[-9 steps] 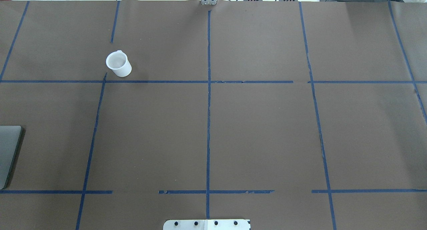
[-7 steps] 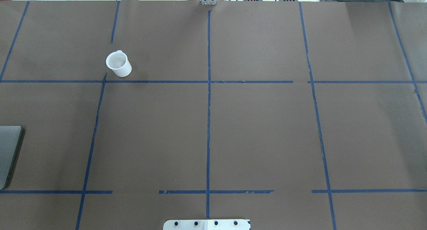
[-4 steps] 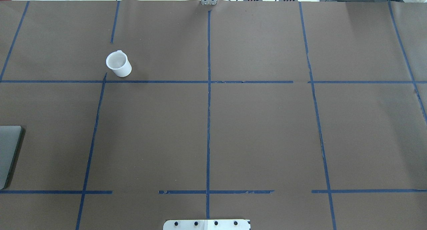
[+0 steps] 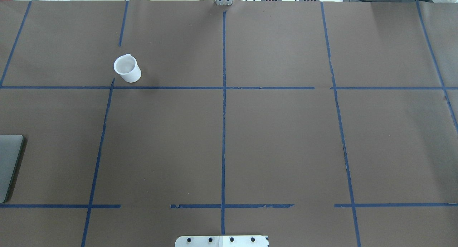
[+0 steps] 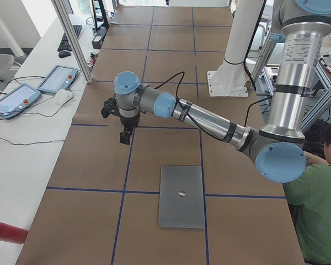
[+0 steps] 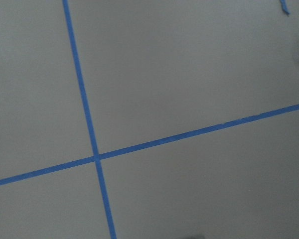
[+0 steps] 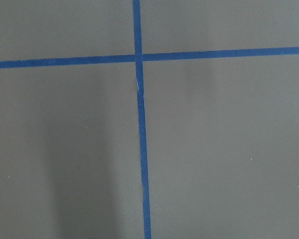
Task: Place cup on laptop
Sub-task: 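Reach the left gripper forward toward the white mug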
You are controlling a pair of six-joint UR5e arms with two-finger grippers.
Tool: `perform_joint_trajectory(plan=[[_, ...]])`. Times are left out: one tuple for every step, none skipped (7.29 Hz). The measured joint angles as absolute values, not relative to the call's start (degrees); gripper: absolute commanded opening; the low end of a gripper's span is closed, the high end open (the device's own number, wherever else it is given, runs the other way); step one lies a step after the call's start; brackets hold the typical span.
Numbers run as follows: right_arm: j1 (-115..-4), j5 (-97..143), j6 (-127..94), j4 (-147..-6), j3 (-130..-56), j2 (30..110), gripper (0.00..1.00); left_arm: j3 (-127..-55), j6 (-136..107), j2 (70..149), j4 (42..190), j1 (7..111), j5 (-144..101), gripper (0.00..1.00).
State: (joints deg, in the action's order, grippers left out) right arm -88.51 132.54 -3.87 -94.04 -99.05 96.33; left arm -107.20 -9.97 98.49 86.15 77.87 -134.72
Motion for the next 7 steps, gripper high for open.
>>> perform_joint_trajectory(plan=[[-88.51, 132.54, -3.87, -94.04, -99.05, 96.33, 1.0, -107.2, -15.79, 101.54, 85.98, 73.0, -133.95, 1.0], [-88.51, 132.54, -3.87, -94.04, -99.05, 96.33, 1.0, -105.41, -19.69, 105.76, 85.35, 69.41, -132.78, 1.0], [-88.51, 132.54, -3.87, -94.04, -99.05, 96.33, 1.0, -102.48, -23.23, 110.55, 84.43, 67.41, -131.98, 1.0], [-88.51, 132.54, -3.87, -94.04, -99.05, 96.33, 1.0, -99.12, -26.26, 114.83, 83.97, 66.29, -131.63, 1.0], [-88.51, 132.54, -3.87, -94.04, -99.05, 96.33, 1.0, -94.42, -27.85, 119.32, 83.82, 65.58, -131.44, 1.0], [-88.51, 132.54, -3.87, -94.04, -99.05, 96.33, 1.0, -88.08, -29.39, 124.63, 83.88, 65.03, -131.19, 1.0], [-88.51, 132.54, -3.87, -94.04, -99.05, 96.33, 1.0, -83.01, -31.78, 128.65, 84.71, 64.12, -130.43, 1.0]])
